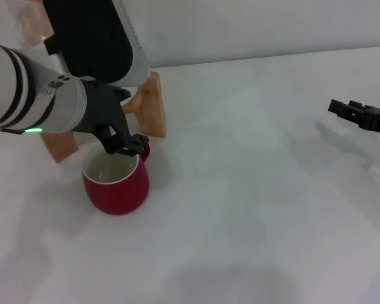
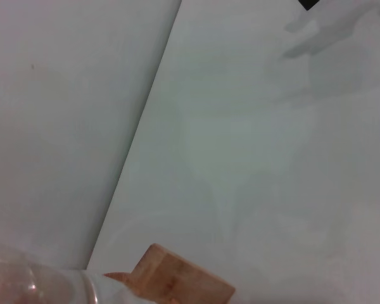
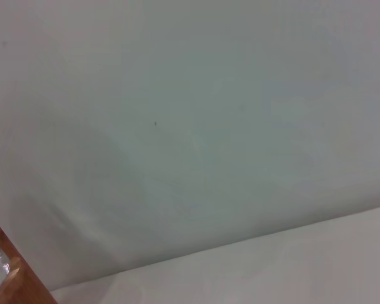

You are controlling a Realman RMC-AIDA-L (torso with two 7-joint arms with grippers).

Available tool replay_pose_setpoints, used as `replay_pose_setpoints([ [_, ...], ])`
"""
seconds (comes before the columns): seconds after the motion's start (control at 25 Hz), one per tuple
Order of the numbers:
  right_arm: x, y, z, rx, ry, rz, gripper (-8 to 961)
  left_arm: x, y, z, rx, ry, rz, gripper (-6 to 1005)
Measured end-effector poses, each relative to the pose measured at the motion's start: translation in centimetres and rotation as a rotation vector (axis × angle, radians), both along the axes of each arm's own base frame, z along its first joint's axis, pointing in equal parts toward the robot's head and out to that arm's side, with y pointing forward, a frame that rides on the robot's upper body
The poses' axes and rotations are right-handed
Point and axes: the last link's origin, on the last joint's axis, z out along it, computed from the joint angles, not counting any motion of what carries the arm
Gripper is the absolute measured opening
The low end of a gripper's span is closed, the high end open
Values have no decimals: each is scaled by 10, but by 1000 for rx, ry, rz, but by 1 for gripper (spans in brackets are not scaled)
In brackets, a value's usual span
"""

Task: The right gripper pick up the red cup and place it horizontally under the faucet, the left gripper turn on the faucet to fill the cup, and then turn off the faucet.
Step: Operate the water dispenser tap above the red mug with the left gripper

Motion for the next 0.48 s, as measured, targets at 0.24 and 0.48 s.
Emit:
replay_pose_setpoints([
  [0.24, 0, 0, 0, -1, 0, 1, 592, -1, 2, 1, 16, 7, -1, 800],
  [0.48, -1, 0, 0, -2, 2, 4, 592, -2, 3, 2, 34, 13, 5, 800],
])
